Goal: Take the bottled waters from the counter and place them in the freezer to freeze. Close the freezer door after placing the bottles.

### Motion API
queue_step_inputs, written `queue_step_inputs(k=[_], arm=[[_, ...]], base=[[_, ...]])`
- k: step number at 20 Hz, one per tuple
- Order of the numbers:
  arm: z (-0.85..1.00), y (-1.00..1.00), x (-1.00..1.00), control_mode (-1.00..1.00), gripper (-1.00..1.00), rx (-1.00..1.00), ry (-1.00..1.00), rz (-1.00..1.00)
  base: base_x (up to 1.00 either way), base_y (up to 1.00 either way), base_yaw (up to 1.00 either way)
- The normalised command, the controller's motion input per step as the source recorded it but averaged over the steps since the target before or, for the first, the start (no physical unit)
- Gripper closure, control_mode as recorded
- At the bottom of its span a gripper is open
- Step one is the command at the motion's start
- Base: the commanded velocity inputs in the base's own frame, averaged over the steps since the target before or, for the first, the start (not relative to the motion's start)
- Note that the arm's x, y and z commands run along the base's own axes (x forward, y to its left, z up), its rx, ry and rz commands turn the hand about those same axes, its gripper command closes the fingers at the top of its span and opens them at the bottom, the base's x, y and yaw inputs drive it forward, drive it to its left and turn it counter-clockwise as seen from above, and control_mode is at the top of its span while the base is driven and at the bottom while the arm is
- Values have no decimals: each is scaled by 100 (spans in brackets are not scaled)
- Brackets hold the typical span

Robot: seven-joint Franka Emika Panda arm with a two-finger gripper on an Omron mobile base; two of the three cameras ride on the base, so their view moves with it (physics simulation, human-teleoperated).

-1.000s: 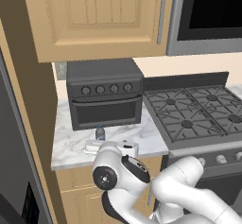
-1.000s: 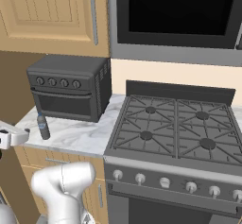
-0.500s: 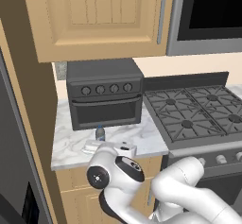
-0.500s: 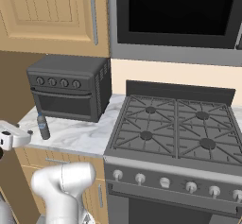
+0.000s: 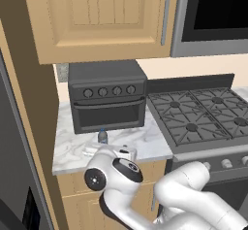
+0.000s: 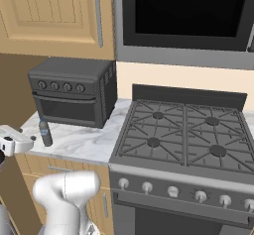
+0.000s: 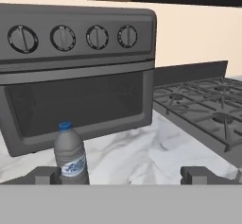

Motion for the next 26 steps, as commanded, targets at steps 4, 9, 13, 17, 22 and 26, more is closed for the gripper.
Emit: queue_step_inputs(k=[4, 9, 13, 17, 22, 26], arm=[[0, 12, 15, -100, -100, 0, 0, 0], [0, 11, 12, -100, -100, 0, 0, 0], [-3, 12, 15, -100, -100, 0, 0, 0], [-13, 14, 17, -100, -100, 0, 0, 0], [-18, 3, 12, -100, -100, 0, 0, 0], [-19, 1, 16, -100, -100, 0, 0, 0]], base=[[0, 0, 0], [0, 0, 0], [0, 0, 0], [0, 0, 0], [0, 0, 0], [0, 0, 0]])
